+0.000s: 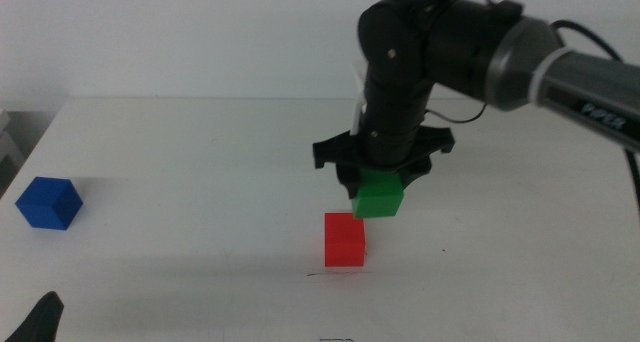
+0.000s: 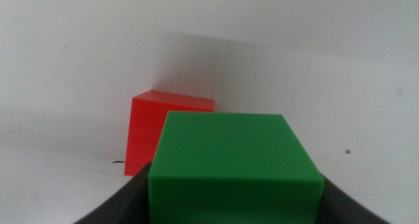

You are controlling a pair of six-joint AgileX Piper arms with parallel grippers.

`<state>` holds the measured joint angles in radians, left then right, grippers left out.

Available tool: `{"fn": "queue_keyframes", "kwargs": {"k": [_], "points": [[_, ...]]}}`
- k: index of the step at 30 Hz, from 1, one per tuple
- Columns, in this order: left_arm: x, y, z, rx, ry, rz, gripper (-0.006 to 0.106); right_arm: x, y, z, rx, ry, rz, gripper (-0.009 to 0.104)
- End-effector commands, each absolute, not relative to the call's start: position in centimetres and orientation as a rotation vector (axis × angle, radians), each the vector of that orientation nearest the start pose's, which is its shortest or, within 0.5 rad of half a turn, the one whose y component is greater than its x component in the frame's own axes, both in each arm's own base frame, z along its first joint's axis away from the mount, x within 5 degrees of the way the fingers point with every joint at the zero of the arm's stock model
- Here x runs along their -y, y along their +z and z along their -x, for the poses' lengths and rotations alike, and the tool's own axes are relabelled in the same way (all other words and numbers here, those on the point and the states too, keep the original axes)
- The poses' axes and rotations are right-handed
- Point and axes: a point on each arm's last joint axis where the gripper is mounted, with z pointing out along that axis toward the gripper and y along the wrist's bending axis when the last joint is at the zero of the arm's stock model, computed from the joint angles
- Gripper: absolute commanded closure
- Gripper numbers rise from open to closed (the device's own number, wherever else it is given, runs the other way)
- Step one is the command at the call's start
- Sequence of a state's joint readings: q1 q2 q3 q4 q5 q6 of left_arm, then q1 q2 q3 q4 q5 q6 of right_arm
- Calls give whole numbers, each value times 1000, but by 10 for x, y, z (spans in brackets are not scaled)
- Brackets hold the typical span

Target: Stack red cubes first, then green, then blue cubes in a specific spot.

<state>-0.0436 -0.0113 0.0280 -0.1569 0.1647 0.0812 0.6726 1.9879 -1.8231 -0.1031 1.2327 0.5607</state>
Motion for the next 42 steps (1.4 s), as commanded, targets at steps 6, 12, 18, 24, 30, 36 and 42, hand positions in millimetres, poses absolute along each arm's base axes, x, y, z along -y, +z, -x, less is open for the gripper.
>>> {"fn": "queue_keyframes", "kwargs": {"k": [6,12,18,24,30,36,42], "points": [[4,198,-55,-1562,-119,21,7,-263,293,-329,-2875,108,173,96],[4,198,-55,-1562,-119,21,7,-266,286,-331,-2892,111,151,96],[4,198,-55,-1562,-119,21,7,-271,279,-333,-2915,130,101,96],[4,198,-55,-1562,-119,21,7,-282,285,-333,-2898,163,119,96],[4,198,-55,-1562,-119,21,7,-282,289,-336,-2876,159,87,96],[4,198,-55,-1562,-119,21,7,-282,288,-337,-2875,149,80,96],[4,198,-55,-1562,-119,21,7,-286,276,-339,-2909,146,80,96]]}}
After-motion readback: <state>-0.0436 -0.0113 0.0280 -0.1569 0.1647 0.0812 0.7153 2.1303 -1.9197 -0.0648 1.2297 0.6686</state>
